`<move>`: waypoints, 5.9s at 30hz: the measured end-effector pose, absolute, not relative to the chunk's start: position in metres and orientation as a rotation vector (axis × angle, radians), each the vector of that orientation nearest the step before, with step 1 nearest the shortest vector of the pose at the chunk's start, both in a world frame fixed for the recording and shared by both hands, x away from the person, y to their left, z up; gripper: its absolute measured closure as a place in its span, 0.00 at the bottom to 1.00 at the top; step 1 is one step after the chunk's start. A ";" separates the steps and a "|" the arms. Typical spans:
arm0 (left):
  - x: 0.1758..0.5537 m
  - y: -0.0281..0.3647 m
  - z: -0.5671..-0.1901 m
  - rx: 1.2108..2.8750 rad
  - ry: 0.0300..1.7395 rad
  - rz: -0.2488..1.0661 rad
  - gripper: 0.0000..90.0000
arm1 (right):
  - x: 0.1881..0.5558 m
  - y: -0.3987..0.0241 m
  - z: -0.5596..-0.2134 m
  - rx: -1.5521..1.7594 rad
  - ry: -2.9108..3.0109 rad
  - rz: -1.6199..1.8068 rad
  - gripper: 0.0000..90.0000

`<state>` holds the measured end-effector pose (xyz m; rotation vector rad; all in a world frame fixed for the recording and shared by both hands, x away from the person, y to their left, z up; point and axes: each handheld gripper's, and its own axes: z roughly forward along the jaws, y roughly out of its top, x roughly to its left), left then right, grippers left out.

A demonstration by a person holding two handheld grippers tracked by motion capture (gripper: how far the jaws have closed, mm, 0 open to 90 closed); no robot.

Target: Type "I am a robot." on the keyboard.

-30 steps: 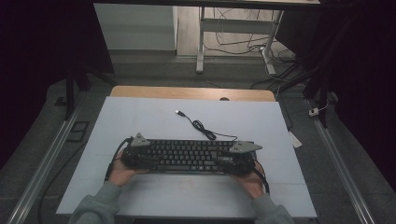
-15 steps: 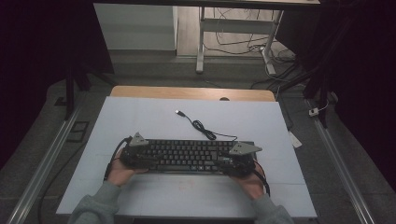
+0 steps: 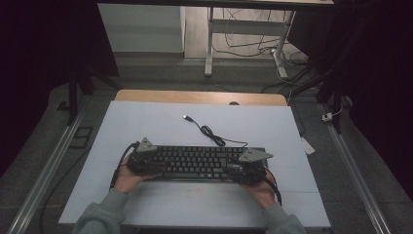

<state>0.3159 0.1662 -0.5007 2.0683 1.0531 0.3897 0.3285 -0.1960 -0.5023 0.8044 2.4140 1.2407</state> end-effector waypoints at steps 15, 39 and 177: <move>0.330 0.149 -0.508 2.107 1.011 0.374 0.91 | 0.329 -0.196 -0.504 0.802 2.425 1.236 0.55; 0.341 0.129 -0.523 2.180 1.014 0.364 0.99 | 0.329 -0.196 -0.505 0.812 2.433 1.225 0.54; 0.290 0.185 -0.508 2.084 1.100 0.362 0.36 | 0.343 -0.128 -0.500 0.682 2.525 1.215 0.75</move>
